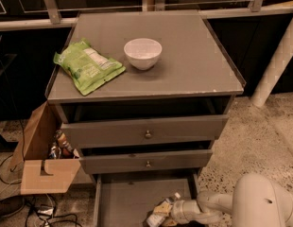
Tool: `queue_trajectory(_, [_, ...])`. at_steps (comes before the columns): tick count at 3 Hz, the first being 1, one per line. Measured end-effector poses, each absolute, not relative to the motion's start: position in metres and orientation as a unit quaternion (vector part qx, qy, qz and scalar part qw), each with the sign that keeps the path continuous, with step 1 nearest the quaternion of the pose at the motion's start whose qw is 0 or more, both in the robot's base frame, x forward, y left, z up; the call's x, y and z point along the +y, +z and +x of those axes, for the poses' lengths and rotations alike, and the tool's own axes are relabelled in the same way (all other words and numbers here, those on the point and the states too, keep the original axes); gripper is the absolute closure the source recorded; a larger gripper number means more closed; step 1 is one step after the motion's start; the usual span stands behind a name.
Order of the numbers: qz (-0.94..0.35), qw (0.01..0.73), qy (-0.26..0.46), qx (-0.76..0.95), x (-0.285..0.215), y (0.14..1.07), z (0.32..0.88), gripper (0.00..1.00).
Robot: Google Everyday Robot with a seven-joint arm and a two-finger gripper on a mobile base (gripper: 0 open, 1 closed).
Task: Place blue plastic bottle into bottom drawer
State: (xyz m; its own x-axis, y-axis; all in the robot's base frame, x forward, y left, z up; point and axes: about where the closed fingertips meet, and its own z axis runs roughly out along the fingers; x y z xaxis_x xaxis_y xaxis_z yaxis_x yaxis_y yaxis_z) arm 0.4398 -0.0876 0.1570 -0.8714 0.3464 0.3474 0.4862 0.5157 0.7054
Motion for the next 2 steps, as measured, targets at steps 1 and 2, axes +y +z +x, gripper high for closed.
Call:
queue_trajectory(1, [-0.240,0.081,-0.430,-0.867,-0.0875,0.1570,0.4398,0.59])
queue_trajectory(2, [-0.240,0.081,-0.430,-0.867,-0.0875,0.1570,0.4397,0.36])
